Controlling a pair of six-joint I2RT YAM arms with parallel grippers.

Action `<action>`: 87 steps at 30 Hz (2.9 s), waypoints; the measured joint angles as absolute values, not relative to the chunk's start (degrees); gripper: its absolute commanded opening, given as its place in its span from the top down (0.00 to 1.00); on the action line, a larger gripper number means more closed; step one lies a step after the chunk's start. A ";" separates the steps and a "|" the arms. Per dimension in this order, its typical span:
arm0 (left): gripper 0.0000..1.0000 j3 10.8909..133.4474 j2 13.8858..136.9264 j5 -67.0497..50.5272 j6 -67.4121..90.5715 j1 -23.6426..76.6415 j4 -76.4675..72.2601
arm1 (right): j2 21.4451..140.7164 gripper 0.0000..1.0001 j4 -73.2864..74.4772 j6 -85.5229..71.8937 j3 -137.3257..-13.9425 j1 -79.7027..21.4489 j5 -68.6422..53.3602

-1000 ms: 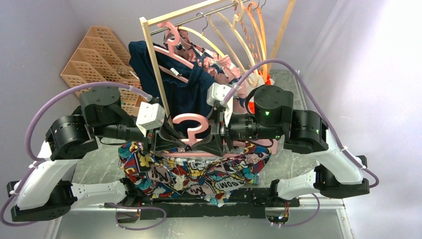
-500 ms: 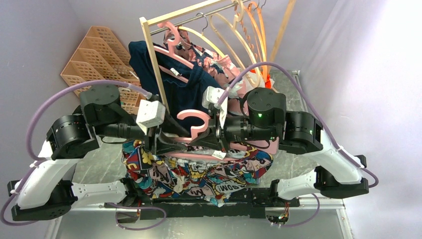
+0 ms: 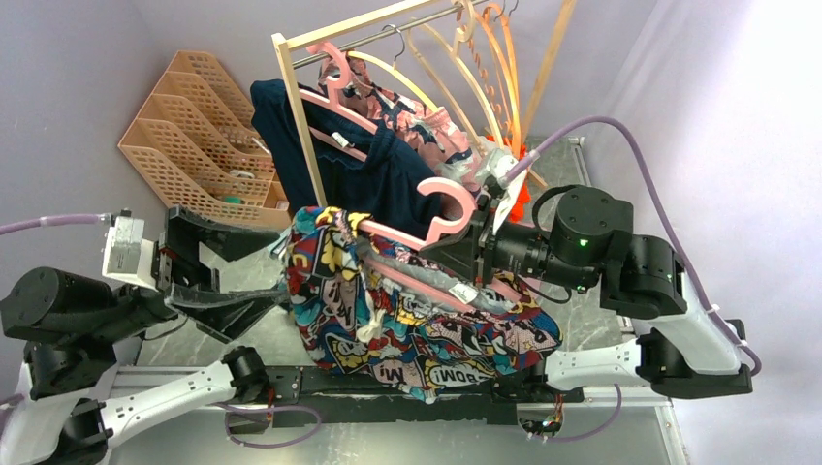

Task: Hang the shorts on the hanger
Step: Adjust the shorts on the hanger, then place the hanger at the clothesline.

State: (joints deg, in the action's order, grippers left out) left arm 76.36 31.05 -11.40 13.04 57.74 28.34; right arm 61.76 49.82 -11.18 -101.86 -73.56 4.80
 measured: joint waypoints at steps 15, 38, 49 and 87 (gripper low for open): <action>0.01 66.83 37.50 -1.63 38.37 57.45 33.19 | 65.14 1.00 49.34 -17.82 -98.17 -73.56 16.58; 0.86 60.31 44.49 -2.55 45.45 57.45 33.36 | 65.76 1.00 46.28 -19.05 -96.60 -73.56 19.42; 0.93 68.27 46.22 -6.20 45.91 57.45 32.25 | 65.73 1.00 46.15 -19.05 -96.20 -73.56 20.14; 0.01 79.53 31.00 -2.94 31.51 57.45 40.23 | 60.66 1.00 47.59 -14.68 -96.79 -73.56 3.55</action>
State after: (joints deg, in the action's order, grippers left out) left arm 79.53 31.00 -2.94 31.51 57.45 40.23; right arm 60.66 47.59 -14.68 -96.79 -73.56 3.55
